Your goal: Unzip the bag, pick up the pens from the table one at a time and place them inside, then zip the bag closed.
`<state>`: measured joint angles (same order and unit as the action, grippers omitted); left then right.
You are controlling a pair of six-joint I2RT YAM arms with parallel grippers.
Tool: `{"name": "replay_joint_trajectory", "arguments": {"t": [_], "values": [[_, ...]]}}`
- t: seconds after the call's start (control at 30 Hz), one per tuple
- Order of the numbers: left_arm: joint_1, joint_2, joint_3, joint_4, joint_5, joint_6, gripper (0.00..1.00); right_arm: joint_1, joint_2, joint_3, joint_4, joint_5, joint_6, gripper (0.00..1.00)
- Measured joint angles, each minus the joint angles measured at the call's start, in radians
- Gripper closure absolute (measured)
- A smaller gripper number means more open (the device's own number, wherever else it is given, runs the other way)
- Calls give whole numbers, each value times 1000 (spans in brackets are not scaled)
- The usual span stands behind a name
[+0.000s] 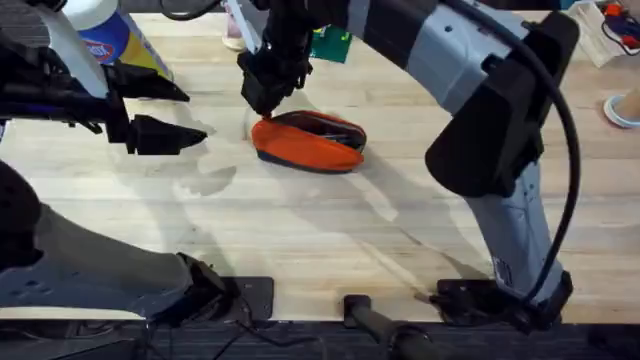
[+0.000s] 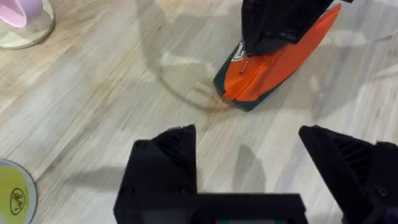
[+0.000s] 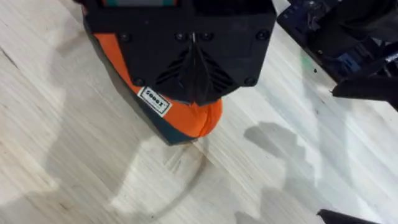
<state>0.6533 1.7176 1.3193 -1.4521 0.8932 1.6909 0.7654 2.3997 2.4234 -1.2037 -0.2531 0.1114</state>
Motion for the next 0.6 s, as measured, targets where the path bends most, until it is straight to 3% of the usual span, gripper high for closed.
{"name": "replay_joint_trajectory", "arguments": {"t": [0.4,0.6], "values": [[0,0,0,0,4,0,6,-15,0,155,-31,-3,-15,972],[0,0,0,0,9,0,6,-23,0,167,-35,-2,-19,971]]}}
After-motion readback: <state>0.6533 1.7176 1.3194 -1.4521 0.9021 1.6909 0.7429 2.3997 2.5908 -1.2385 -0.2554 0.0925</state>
